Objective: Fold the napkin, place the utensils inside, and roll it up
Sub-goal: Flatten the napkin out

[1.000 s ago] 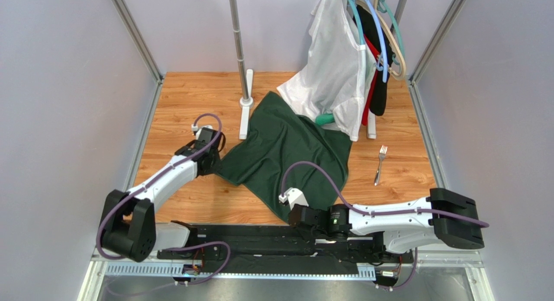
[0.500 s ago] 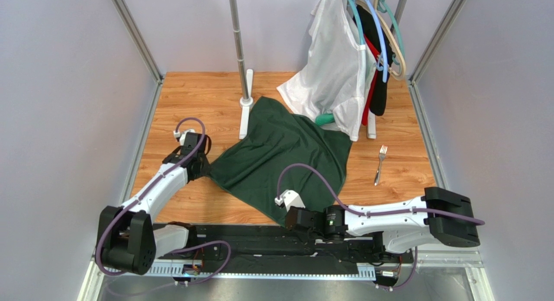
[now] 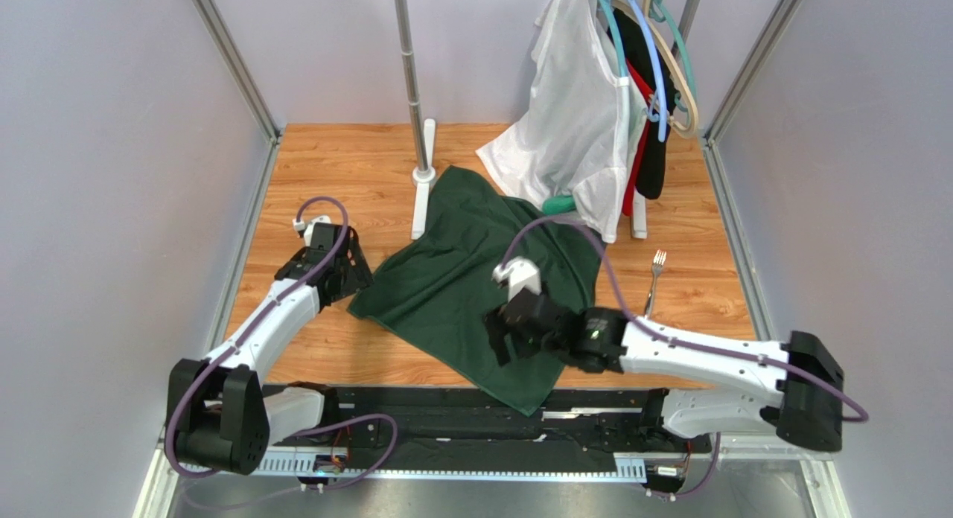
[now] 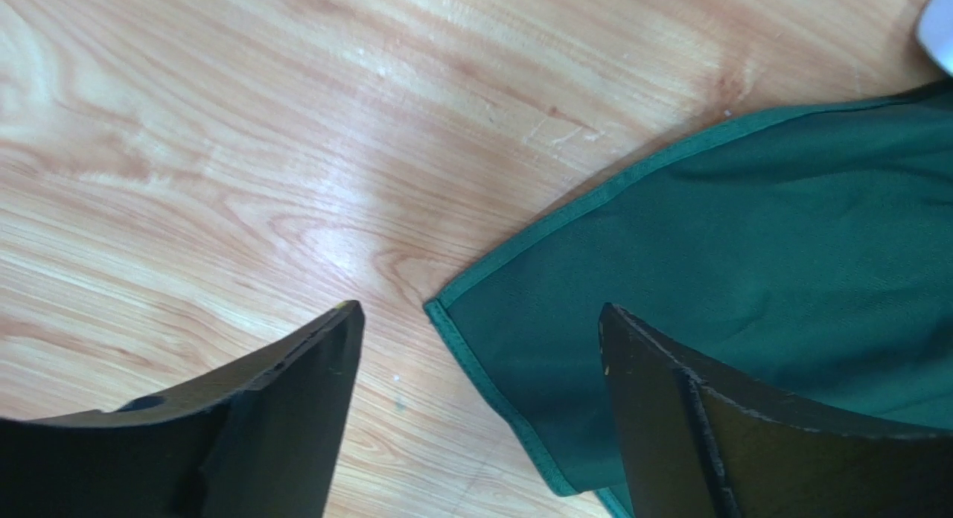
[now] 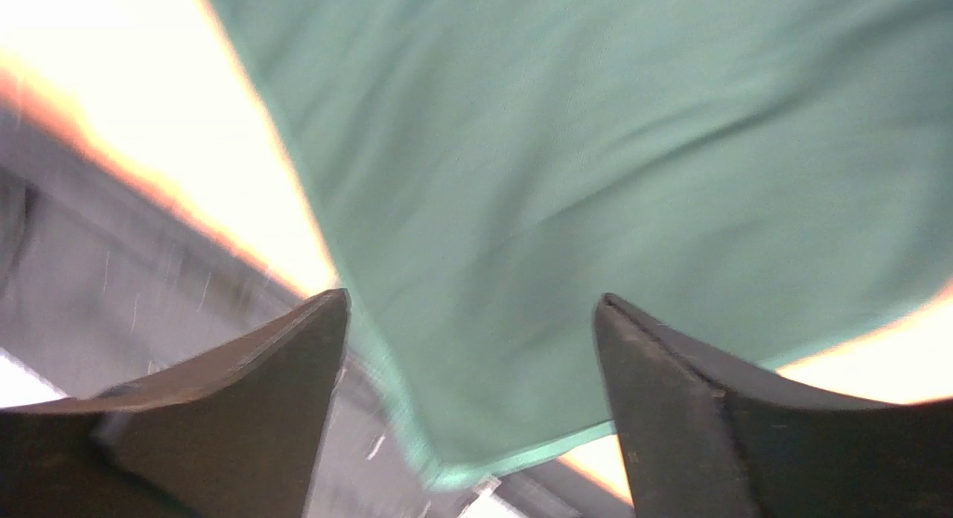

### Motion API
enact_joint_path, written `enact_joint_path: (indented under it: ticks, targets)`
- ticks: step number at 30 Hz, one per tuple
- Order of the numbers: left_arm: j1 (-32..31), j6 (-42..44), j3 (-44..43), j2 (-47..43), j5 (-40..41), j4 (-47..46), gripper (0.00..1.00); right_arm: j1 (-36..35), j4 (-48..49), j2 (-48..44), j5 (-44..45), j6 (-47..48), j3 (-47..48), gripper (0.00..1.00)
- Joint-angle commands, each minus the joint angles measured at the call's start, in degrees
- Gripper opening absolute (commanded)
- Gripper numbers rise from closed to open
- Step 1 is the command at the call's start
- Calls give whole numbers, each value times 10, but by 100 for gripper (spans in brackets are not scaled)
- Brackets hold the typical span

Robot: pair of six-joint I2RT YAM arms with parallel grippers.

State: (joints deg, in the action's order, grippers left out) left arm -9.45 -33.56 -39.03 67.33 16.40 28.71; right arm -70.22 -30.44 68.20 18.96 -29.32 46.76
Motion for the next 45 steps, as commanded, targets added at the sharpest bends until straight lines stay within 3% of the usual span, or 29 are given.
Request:
enact_joint_path:
  ticks: [1,5,9,13,18,22,27,36,41,45]
  targets:
    - [-41,3,-39,-47,42,10,97,156,5,-42,36,54,6,92]
    - [-136,10,-89,-28,80,3,99,288,85,-5,-29,74,-12,92]
    - [-224,1,-121,31,15,-77,99,383,163,54,-111,81,-27,92]
    - [-290,-6,-140,110,-46,-197,99,388,238,97,-170,76,-51,89]
    - [-323,-34,-139,198,-160,-334,99,388,286,122,-198,41,-94,88]
    - [-341,-45,-133,257,-184,-383,99,387,264,124,-190,12,-119,87]
    - [-341,-77,-83,269,-183,-365,99,379,219,115,-191,-28,-143,86]
    - [-341,-137,19,202,-171,-336,99,318,114,61,-196,-113,-171,85]
    - [-341,-108,18,155,-173,-303,99,304,48,-18,-149,-123,-145,86]
    - [-341,-71,-12,134,-196,-293,99,306,16,-57,-97,-74,-85,88]
